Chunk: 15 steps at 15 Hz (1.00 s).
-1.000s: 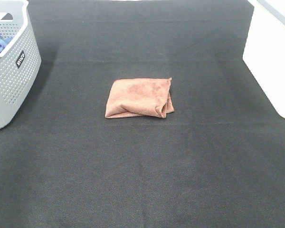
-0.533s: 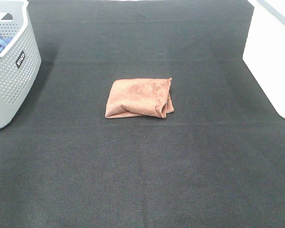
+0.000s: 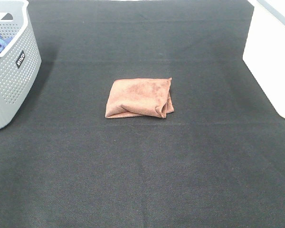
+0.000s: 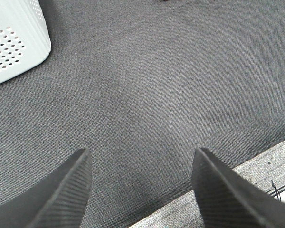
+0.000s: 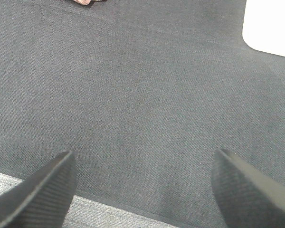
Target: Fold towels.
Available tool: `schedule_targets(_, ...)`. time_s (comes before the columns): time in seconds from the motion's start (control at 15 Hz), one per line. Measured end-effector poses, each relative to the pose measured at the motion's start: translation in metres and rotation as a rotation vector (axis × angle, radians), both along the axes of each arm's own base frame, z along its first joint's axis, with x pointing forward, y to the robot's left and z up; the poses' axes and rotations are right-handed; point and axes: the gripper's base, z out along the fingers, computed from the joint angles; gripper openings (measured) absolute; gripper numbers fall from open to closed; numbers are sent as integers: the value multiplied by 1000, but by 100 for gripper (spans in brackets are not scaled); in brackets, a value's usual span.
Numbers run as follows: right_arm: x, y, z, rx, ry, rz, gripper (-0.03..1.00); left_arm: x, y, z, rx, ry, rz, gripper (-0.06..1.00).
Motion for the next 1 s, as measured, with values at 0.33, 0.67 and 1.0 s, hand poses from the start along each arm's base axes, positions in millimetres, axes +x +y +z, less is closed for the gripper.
schedule_targets(0.33, -5, -1, 1, 6, -37, -2, 74, 2, 6, 0, -2, -6, 178, 60)
schedule_targets(0.67, -22, -4, 4, 19, -161, -159, 74, -23, 10, 4, -27, -175, 300, 60)
schedule_targets(1.0, -38, -3, 4, 30, -263, -163, 74, -36, 9, 4, -39, -259, 299, 60)
